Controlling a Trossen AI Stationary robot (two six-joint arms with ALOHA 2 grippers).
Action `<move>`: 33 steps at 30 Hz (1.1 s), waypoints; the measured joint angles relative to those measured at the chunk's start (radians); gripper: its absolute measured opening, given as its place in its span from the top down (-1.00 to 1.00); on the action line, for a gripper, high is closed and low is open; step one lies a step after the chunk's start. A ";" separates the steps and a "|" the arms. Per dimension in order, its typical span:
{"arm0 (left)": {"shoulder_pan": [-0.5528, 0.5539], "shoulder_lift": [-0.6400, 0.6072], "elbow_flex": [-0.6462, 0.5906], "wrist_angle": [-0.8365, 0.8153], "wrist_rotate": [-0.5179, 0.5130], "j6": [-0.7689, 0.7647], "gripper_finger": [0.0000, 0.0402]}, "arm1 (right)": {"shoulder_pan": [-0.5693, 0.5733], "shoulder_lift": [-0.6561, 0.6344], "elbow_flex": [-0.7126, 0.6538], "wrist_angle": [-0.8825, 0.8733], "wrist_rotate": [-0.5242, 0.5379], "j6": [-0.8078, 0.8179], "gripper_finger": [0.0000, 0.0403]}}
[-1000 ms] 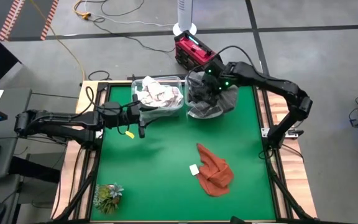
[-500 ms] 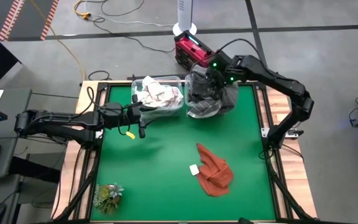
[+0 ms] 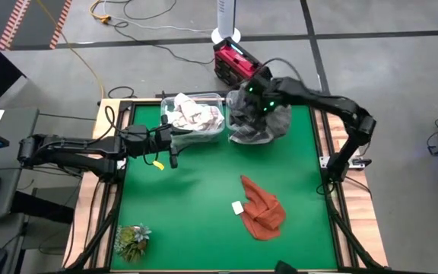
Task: Sort towels by color in basket
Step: Put the black towel into the right transparent bin
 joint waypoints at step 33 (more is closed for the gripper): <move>-0.021 0.000 0.000 -0.006 -0.011 0.031 0.14 | -0.027 -0.169 0.321 -0.428 -0.030 0.074 -0.02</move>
